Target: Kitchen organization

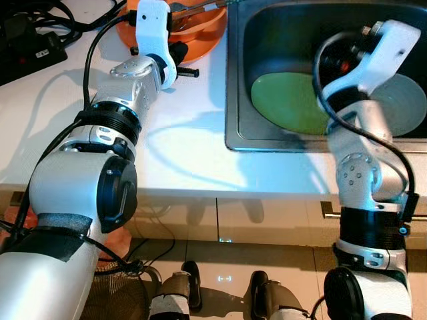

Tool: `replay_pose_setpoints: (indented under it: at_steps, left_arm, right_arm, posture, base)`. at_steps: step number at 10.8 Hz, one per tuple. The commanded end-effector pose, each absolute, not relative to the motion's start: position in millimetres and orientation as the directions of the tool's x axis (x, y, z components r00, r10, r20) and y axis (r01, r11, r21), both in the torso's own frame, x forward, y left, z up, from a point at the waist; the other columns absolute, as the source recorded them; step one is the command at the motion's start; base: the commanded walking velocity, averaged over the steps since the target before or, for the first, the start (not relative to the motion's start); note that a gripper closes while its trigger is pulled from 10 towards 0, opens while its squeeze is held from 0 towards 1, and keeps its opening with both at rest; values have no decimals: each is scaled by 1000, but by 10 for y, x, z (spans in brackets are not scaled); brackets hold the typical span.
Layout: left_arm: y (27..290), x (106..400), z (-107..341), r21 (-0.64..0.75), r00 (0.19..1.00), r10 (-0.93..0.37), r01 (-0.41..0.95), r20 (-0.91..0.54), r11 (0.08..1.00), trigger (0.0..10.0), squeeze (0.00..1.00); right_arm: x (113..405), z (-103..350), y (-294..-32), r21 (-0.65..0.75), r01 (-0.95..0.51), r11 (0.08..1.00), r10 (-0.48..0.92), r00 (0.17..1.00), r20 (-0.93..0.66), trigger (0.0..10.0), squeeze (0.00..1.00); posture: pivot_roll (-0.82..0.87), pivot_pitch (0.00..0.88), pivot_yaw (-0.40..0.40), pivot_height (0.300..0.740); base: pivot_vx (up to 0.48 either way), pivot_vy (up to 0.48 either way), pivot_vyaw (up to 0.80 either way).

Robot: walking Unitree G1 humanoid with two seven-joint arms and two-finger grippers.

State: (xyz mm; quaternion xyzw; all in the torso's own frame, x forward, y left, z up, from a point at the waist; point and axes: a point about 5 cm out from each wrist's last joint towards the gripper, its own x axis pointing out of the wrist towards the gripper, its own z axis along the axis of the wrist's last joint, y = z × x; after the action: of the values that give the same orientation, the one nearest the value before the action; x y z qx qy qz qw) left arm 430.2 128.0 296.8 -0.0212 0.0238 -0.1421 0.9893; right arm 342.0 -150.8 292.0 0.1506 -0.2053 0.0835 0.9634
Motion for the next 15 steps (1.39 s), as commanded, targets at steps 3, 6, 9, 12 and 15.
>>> replay_pose_setpoints:
  at_steps: [3,6,9,12,15]
  left_arm:
    - [1207,4283,2783,-132,932,-331,314,-147,940,10000,0]
    - [1164,4264,2835,-182,907,-389,360,-162,915,10000,0]
    - [1186,4233,3066,-164,913,-390,370,-117,915,10000,0]
    - [1259,3964,2860,-68,939,-325,320,-111,945,10000,0]
    - [1240,3678,2675,-111,941,-307,293,-139,949,10000,0]
  right_arm:
    - [3422,2909,-1492,260,-231,938,110,907,406,10000,0]
    - [3466,2868,-1458,273,-238,932,119,913,389,10000,0]
    - [3486,2866,-1465,280,-235,931,115,915,387,10000,0]
    - [3529,2858,-1463,281,-238,930,121,918,379,10000,0]
    - [3561,2857,-1440,282,-250,926,133,917,376,10000,0]
  posture:
    - [7,296,60,740]
    - [48,281,60,740]
    - [55,282,58,740]
    - [77,276,35,740]
    - [101,270,15,740]
  base:
    - [0,0,0]
    - [0,0,0]
    - [0,0,0]
    - [0,0,0]
    - [0,0,0]
